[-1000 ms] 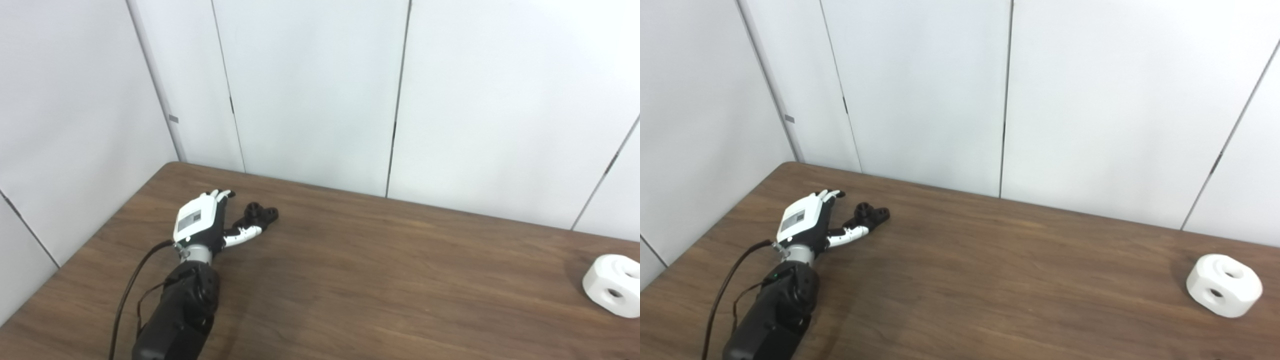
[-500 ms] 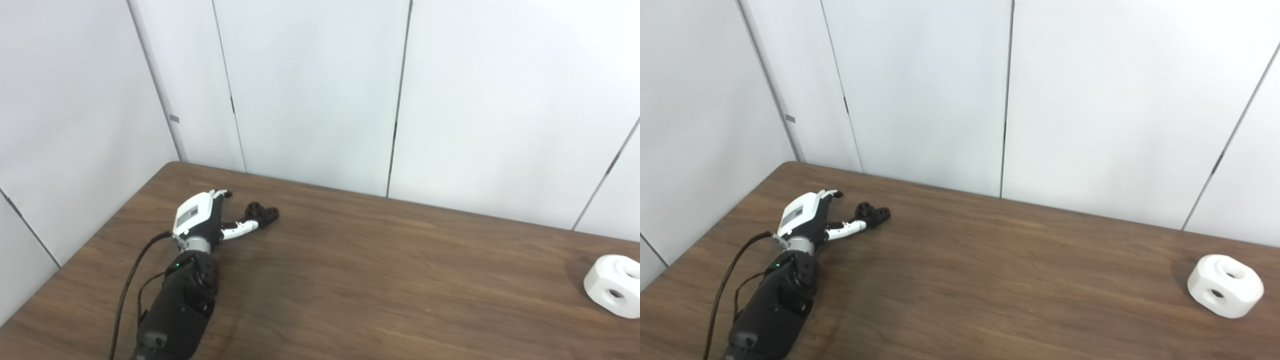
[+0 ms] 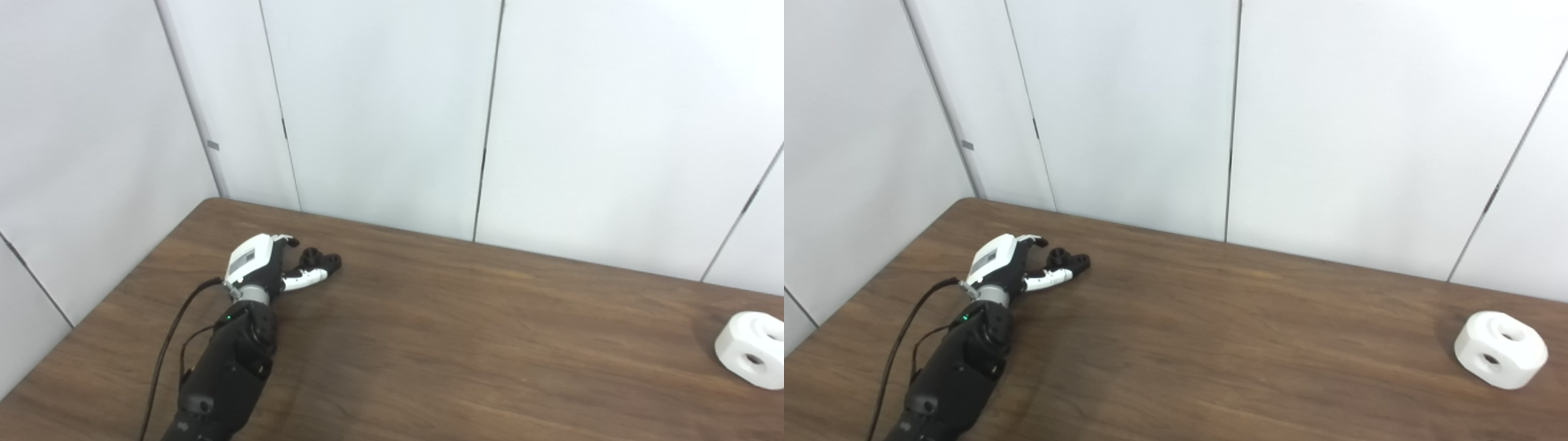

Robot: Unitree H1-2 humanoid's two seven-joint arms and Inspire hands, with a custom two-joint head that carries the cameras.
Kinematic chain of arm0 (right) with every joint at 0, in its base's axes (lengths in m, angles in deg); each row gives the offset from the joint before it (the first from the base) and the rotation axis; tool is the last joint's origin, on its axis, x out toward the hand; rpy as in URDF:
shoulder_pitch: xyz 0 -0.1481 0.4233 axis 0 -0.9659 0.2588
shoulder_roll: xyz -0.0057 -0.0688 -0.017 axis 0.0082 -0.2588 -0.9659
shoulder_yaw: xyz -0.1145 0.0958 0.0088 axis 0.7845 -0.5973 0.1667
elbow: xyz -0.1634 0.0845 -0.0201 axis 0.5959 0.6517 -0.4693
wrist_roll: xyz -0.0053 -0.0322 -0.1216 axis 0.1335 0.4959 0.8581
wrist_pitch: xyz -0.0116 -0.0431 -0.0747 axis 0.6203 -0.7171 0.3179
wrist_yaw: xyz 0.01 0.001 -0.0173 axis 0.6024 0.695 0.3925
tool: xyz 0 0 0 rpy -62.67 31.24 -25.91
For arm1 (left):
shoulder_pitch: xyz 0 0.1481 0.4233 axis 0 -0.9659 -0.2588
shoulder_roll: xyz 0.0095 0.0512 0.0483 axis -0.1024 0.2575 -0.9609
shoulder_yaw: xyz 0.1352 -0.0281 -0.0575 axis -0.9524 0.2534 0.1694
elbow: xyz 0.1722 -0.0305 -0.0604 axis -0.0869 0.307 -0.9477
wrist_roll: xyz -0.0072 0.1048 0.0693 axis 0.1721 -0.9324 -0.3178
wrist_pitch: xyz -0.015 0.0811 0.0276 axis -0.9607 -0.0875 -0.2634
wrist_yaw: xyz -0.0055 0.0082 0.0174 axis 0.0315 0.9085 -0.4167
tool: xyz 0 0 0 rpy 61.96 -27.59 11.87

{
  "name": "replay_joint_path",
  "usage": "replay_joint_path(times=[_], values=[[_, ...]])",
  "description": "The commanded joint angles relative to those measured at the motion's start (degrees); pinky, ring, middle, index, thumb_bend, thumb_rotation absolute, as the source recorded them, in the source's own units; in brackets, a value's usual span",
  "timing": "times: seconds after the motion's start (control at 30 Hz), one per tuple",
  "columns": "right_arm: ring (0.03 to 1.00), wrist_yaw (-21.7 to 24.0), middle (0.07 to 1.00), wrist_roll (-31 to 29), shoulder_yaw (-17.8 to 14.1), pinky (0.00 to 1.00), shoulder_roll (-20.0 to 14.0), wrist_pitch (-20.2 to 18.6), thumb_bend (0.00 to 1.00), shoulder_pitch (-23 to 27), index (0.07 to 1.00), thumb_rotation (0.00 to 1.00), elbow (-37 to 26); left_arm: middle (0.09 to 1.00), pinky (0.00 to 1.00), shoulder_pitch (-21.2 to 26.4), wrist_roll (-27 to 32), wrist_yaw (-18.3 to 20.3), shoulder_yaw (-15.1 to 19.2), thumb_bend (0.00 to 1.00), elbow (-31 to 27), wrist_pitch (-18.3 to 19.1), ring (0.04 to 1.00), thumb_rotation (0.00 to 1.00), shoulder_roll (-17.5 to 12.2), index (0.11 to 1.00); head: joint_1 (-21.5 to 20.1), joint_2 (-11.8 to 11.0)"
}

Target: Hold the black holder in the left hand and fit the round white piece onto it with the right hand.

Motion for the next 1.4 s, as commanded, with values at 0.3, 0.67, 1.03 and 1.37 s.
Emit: replay_joint_path(times=[0.3, 0.67, 1.03, 1.37], values=[[0.984, -0.2, 0.976, 0.3, -0.2, 0.93, -0.2, -0.1, 0.49, -1.4, 0.951, 1.00, -0.6, 0.930, 1.00, 3.5, -0.8, -0.5, -0.8, 0.86, 0.9, 0.0, 0.975, 0.51, -1.8, 0.819, -0.3, 0.3], [0.982, -0.5, 0.974, 0.4, -0.3, 0.93, 0.3, 0.1, 0.47, -1.4, 0.949, 1.00, -0.8, 0.931, 1.00, 4.2, -1.5, -0.3, -1.1, 0.84, 1.8, 0.1, 0.980, 0.47, -2.1, 0.805, -0.5, 0.5], [0.982, -0.8, 0.971, 0.6, -0.3, 0.92, 0.5, 0.0, 0.48, -1.4, 0.950, 1.00, -1.0, 0.930, 1.00, 4.7, -1.5, 0.3, -1.0, 0.84, 2.5, 0.1, 0.987, 0.40, -2.1, 0.743, -0.8, 1.1], [0.982, -0.9, 0.968, 0.5, -0.4, 0.93, 0.4, -0.5, 0.49, -1.7, 0.947, 1.00, -1.6, 0.909, 1.00, 4.9, -2.0, 0.6, -0.5, 0.82, 3.2, 0.1, 0.966, 0.40, -1.8, 0.732, -0.4, 1.9]])
